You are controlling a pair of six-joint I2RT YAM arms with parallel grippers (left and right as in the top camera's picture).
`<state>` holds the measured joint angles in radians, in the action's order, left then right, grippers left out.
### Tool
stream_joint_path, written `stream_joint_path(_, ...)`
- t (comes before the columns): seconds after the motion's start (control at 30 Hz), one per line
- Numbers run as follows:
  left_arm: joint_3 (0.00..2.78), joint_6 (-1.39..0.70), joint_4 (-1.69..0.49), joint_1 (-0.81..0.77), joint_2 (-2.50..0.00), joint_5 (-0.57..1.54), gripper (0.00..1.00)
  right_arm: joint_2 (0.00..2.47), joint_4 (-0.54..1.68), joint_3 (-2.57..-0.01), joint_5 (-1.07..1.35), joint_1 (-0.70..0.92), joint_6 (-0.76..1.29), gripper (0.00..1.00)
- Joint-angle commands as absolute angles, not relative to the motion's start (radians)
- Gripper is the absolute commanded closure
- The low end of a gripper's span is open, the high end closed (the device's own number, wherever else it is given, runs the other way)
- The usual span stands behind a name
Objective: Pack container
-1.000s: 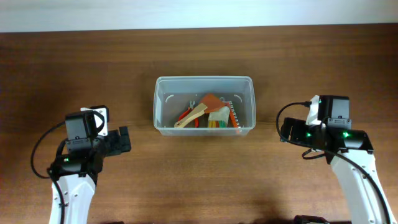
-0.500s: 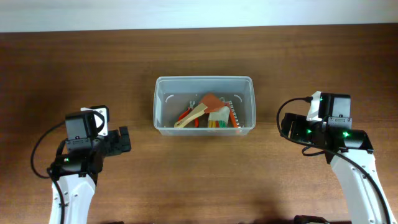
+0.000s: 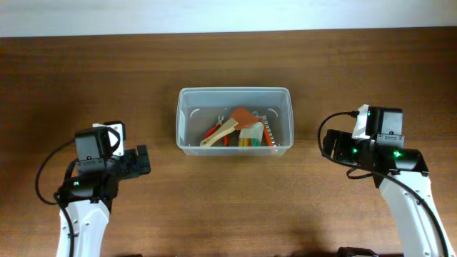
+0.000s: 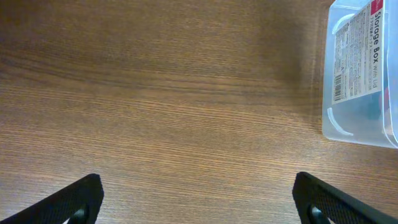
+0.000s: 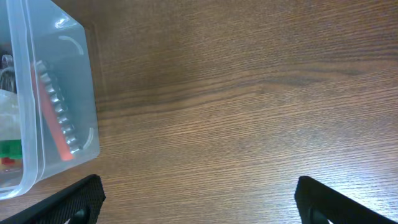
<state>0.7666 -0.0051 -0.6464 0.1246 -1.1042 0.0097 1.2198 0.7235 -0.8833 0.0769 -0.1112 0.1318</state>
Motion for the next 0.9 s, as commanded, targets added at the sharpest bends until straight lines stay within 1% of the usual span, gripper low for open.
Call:
stream_joint_path(0.0, 0.760, -0.015, -0.643, 0.120, -1.105, -0.001, 0.01, 1.217, 0.717, -0.896, 0.067, -0.110, 0.139, 0.01)
stream_joint_path(0.53, 0.760, -0.015, -0.646, 0.120, -1.094, -0.002, 0.01, 1.217, 0.717, -0.896, 0.067, -0.110, 0.139, 0.01)
stream_joint_path(0.77, 0.759, -0.004, -0.688, 0.120, -0.827, -0.026, 0.01, 1.217, 0.717, -0.896, 0.067, -0.110, 0.139, 0.01)
stream_joint_path(0.87, 0.759, -0.005, -0.707, 0.118, -0.675, 0.012, 0.01, 1.217, 0.717, -0.896, 0.067, -0.110, 0.139, 0.01)
